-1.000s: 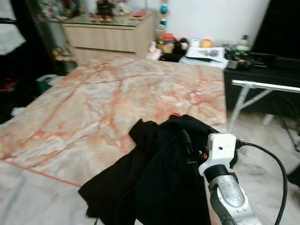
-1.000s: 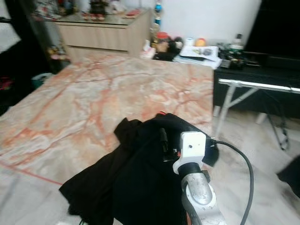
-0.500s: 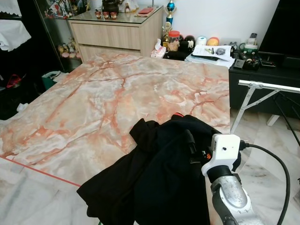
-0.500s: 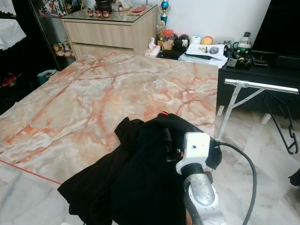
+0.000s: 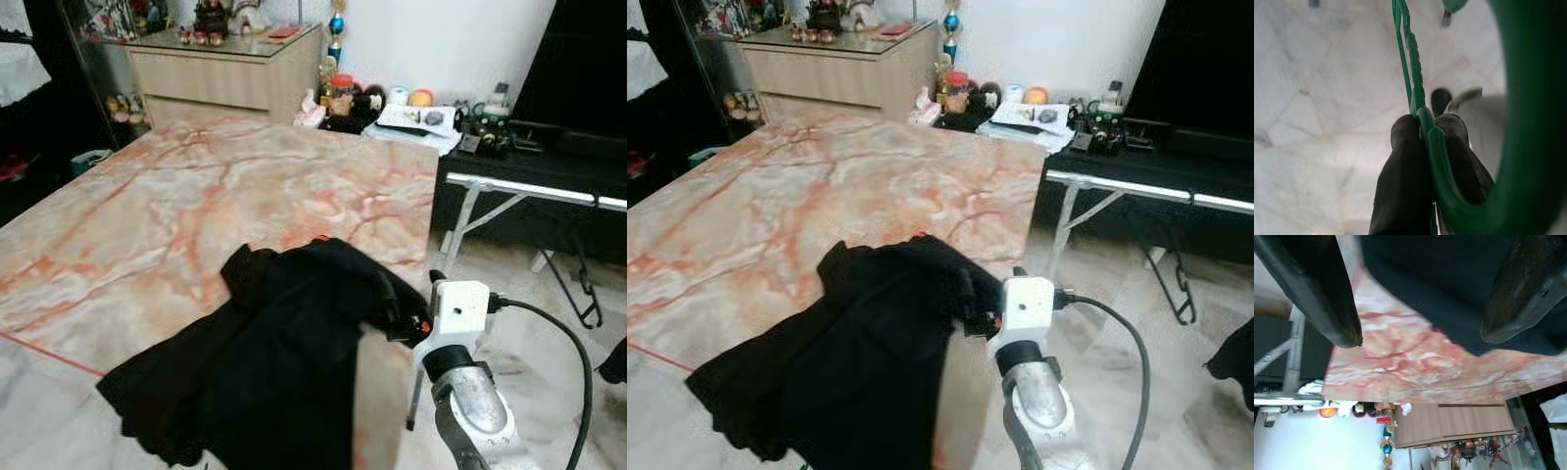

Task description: Hang hanger

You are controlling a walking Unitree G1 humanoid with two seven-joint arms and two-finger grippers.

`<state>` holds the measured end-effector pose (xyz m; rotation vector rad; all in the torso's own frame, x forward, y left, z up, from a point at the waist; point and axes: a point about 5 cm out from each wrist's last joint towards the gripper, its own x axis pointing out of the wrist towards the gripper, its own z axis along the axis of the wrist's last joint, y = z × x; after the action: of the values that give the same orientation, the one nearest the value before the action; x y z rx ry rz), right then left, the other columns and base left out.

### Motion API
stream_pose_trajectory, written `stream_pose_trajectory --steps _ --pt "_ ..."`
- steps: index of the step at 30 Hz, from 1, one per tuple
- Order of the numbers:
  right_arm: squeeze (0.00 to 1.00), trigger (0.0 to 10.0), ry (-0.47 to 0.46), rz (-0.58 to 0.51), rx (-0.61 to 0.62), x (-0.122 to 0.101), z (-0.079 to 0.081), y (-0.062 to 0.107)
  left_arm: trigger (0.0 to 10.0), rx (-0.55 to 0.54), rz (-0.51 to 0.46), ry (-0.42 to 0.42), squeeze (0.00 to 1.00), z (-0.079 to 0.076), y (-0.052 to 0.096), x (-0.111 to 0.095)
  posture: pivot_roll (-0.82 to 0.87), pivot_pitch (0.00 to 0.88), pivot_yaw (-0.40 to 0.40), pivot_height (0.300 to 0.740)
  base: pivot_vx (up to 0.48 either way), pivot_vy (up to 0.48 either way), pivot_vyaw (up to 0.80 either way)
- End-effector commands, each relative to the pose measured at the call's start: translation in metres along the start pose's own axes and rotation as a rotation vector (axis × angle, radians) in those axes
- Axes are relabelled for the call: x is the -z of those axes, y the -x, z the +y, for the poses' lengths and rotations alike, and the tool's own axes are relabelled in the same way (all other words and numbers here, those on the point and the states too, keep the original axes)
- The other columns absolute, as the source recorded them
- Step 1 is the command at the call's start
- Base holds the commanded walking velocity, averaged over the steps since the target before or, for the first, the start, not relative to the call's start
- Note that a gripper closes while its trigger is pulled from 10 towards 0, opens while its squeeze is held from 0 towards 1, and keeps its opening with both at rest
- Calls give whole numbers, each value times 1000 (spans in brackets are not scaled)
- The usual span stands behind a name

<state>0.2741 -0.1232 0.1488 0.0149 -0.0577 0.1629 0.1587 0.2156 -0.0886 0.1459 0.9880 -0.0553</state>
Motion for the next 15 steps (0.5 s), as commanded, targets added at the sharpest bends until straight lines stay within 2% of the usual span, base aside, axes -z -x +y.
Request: stream_pose_trajectory --steps 1,15 --pt "0 10000 9 9 17 1 -6 1 10000 18 26 -6 0 -7 0 6 39 65 37 740 0 -480 0" --pt "0 10000 1 11 19 2 -6 1 10000 20 26 -7 0 -7 0 6 37 65 38 740 0 -480 0"
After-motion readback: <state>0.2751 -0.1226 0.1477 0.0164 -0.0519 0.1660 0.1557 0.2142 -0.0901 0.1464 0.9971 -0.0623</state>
